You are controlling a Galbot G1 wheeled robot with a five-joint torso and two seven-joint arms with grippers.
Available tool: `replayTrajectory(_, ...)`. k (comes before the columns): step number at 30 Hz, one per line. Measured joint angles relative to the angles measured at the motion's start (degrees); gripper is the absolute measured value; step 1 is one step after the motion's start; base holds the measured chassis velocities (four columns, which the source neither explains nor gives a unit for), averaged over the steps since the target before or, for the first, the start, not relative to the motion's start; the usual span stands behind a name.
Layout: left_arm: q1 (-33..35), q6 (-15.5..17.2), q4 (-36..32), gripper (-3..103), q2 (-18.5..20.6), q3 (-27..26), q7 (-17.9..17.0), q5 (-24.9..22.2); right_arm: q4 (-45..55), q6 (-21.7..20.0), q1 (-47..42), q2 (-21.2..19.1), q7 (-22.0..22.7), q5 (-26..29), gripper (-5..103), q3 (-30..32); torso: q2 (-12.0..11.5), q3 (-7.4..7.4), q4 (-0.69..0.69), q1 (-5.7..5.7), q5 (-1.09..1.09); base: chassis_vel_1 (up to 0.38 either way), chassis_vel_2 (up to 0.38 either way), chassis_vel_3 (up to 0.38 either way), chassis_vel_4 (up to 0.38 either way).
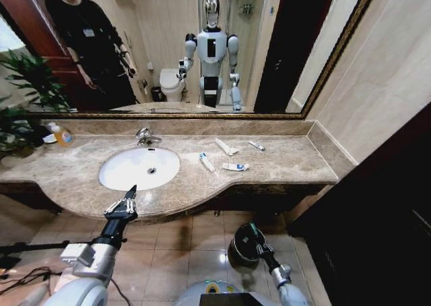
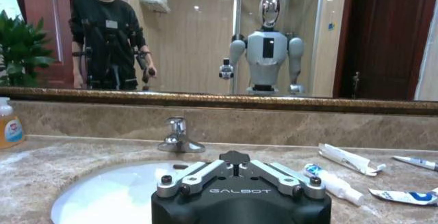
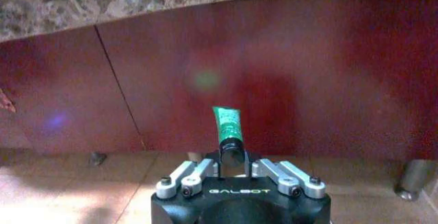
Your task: Pick up the trash from the sink and place it in the trash bin.
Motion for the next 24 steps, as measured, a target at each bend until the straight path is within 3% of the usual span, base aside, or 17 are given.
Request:
replayTrajectory(13, 0.0, 0.0, 0.0, 0, 0.0, 0.0, 0.0, 0.0, -5.6, 1.7, 1.3, -0.8, 2.7, -2.5, 20, 0.0, 0.0, 0.0, 0.0, 0.0, 0.01, 0.0, 0.0, 0.0, 0.0)
replayTrajectory(18, 0.0, 0.0, 0.0, 0, 0.0, 0.0, 0.0, 0.0, -5.0, 1.4, 0.8, -0.5, 5.0, -6.8, 21, 0.3, 0.0, 0.0, 0.0, 0.0, 0.01, 0.0, 0.0, 0.0, 0.0)
replayTrajectory(19, 0.0, 0.0, 0.0, 0, 0.0, 0.0, 0.0, 0.0, -5.2, 1.4, 0.8, -0.5, 5.4, -7.2, 32, 0.3, 0.0, 0.0, 0.0, 0.0, 0.01, 0.0, 0.0, 0.0, 0.0)
replayTrajectory(21, 0.0, 0.0, 0.0, 0, 0.0, 0.0, 0.0, 0.0, -5.4, 1.4, 0.8, -0.5, 5.7, -7.4, 32, 0.3, 0.0, 0.0, 0.0, 0.0, 0.01, 0.0, 0.0, 0.0, 0.0)
replayTrajectory(22, 0.0, 0.0, 0.0, 0, 0.0, 0.0, 0.0, 0.0, -5.6, 1.5, 0.8, -0.5, 6.0, -7.5, 43, 0.3, 0.0, 0.0, 0.0, 0.0, 0.01, 0.0, 0.0, 0.0, 0.0)
replayTrajectory(23, 0.0, 0.0, 0.0, 0, 0.0, 0.0, 0.0, 0.0, -5.8, 1.6, 0.9, -0.5, 6.3, -7.5, 43, 0.3, 0.0, 0.0, 0.0, 0.0, 0.01, 0.0, 0.0, 0.0, 0.0)
replayTrajectory(24, 0.0, 0.0, 0.0, 0, 0.0, 0.0, 0.0, 0.0, -6.0, 1.6, 0.9, -0.5, 6.4, -7.5, 54, 0.3, 0.0, 0.0, 0.0, 0.0, 0.01, 0.0, 0.0, 0.0, 0.0)
